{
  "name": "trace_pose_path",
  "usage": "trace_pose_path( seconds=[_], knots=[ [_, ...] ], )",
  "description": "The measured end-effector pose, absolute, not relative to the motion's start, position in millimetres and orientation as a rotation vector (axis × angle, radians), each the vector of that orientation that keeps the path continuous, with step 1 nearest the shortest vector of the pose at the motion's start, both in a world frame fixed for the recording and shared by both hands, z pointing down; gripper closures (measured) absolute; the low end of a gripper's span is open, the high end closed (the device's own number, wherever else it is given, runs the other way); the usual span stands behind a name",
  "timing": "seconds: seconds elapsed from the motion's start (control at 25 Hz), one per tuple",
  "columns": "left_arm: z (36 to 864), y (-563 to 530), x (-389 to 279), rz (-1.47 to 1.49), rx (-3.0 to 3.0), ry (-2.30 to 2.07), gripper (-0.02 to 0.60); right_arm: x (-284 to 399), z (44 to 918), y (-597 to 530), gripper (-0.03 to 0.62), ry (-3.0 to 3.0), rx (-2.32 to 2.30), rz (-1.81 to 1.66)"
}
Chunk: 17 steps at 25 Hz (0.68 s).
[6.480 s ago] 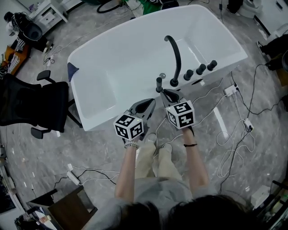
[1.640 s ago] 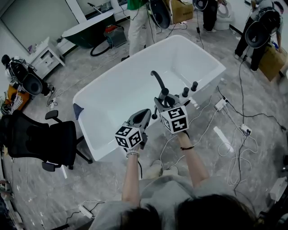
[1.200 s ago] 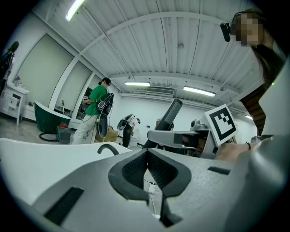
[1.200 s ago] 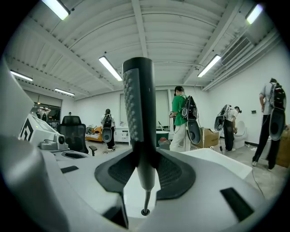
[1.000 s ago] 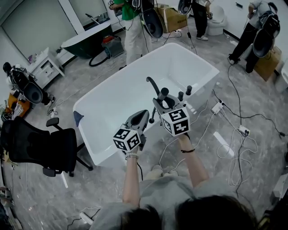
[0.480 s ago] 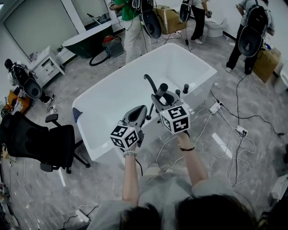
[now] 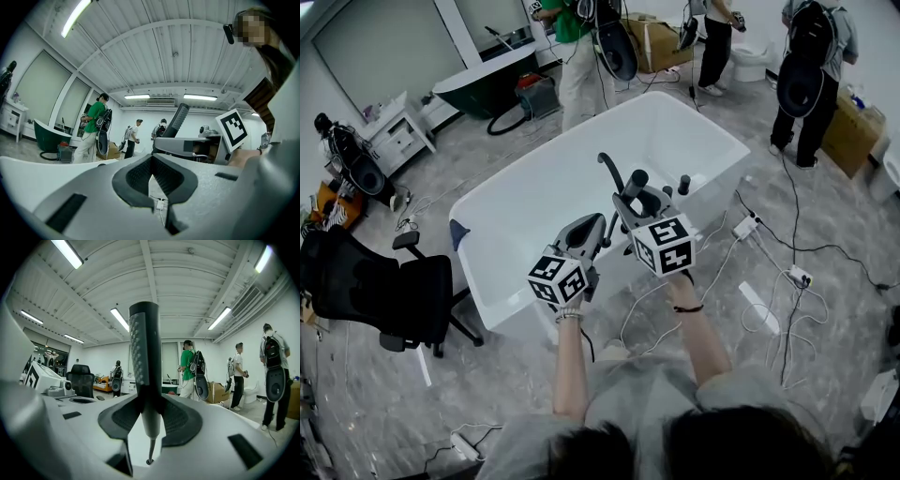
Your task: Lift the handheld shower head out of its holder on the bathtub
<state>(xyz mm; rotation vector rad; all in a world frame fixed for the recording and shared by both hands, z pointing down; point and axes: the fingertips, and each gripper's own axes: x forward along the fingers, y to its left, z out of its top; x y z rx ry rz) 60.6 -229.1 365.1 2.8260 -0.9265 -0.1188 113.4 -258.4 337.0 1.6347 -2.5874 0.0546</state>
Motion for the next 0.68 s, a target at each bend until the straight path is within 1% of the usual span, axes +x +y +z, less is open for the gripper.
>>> trace_pose_path(
  seconds=[0.68],
  knots=[
    [366.9, -228.7, 64.7, -0.095, 2.826, -0.914, 0.577, 113.9, 336.8, -256.7, 0.462, -2.604, 1.623, 0.059]
  ],
)
